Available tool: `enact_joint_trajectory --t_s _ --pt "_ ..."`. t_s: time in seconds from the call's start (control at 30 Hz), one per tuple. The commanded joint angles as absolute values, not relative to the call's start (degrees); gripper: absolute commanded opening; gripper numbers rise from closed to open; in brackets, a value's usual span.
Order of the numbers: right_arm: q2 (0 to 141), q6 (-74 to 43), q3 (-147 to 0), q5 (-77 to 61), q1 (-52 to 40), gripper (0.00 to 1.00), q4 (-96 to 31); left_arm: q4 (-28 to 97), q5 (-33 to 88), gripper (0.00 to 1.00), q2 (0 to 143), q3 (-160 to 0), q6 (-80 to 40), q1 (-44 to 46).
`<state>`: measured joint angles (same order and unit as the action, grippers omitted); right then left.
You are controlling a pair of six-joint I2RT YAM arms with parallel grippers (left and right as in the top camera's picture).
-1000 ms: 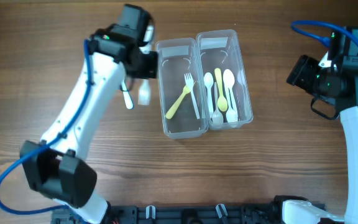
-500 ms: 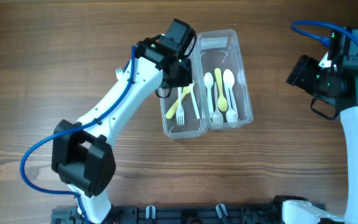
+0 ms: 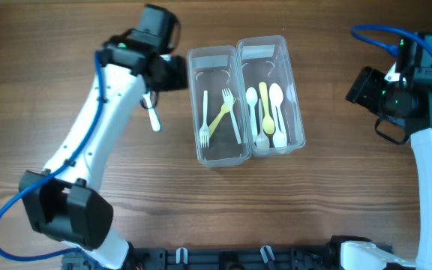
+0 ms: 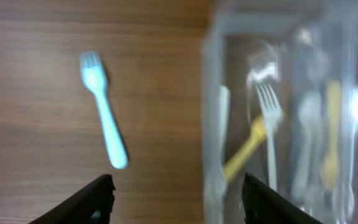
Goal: Pack container
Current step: 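Lower the left gripper onto the light blue fork and grasp it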
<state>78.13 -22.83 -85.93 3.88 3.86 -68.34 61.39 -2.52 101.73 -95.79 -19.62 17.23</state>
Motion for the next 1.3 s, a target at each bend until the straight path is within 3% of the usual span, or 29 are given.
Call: enact_joint_trajectory --t_s 0.0,0.03,0.1,0.5,0.97,1.27 --pt "78.4 -22.7 -85.8 3.0 4.1 0.74 -68.0 56.4 -4.8 0.59 104.6 -91.8 -29.1 11.8" --pt "78.4 -22.7 -85.8 3.0 4.1 0.74 -67.9 55.4 -4.8 0.52 105.5 -91.0 -30.5 10.9" --pt "78.4 -22.7 -85.8 3.0 4.1 0.74 -67.7 54.0 -4.8 0.49 107.1 -89.8 -32.1 9.6" --pt "78.4 -22.7 -85.8 3.0 4.1 0.74 -67.8 46.7 -4.8 0.61 121.6 -89.2 -32.7 7.6" --pt "78.4 -22.7 -85.8 3.0 4.1 0.73 -67.7 42.4 -8.1 0.61 124.2 -89.2 -33.2 7.6" --pt "78.4 -22.6 -85.8 3.0 4.1 0.71 -67.7 42.4 -8.5 0.59 125.9 -89.2 -27.2 7.6"
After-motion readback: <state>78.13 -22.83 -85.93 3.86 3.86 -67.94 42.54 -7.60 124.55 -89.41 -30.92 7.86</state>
